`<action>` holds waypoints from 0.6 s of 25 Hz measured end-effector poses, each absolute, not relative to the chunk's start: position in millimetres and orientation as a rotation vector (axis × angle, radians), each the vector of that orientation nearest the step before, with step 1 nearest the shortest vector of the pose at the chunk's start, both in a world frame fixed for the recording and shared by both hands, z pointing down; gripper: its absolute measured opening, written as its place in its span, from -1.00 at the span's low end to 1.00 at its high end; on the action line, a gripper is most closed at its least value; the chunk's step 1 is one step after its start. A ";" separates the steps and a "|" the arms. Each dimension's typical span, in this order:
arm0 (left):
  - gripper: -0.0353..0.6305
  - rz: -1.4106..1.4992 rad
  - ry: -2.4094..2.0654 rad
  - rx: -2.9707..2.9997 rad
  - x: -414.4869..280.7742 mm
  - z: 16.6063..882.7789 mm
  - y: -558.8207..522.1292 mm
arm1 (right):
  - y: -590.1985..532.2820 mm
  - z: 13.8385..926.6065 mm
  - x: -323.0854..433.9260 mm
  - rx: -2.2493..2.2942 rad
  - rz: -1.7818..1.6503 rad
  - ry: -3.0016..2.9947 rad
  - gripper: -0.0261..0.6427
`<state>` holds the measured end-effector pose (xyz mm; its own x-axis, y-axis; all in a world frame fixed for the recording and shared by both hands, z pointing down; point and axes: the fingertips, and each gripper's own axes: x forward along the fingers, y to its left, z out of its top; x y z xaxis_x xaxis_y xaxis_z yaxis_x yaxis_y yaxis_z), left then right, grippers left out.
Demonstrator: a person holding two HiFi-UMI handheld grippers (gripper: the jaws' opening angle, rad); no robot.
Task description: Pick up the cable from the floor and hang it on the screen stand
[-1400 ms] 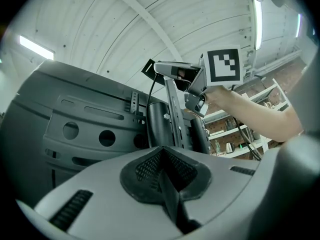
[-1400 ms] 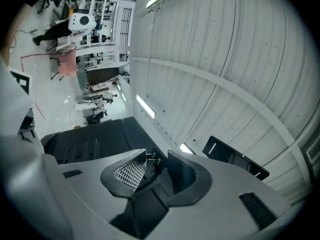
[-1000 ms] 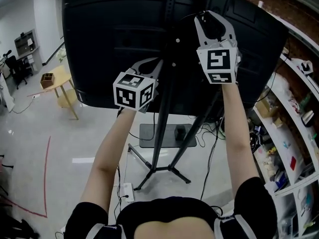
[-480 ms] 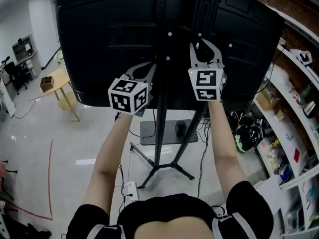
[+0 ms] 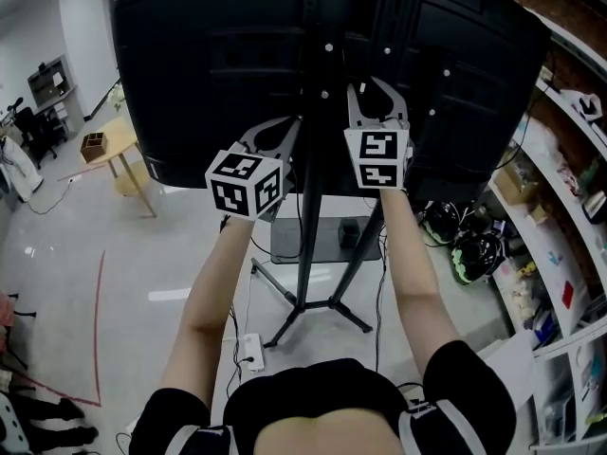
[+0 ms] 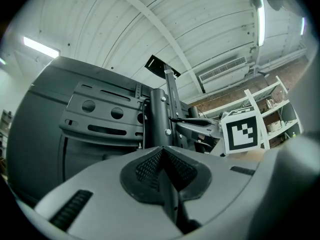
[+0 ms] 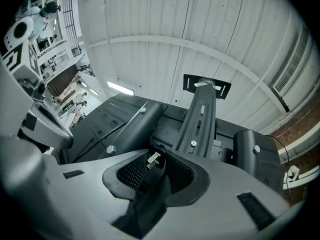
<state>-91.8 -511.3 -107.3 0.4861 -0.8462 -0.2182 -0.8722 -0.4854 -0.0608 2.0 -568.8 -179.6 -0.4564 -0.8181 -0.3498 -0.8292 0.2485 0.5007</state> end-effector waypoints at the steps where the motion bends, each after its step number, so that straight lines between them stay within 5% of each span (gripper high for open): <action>1: -0.88 0.234 1.499 -2.563 -92.6 -105.1 -509.2 | -567.5 -180.9 4.4 -1.630 0.989 2.456 -0.57; 15: -0.87 0.206 1.503 -2.569 -86.3 -46.4 -454.0 | -515.0 -129.3 29.1 -1.700 0.869 2.397 -0.54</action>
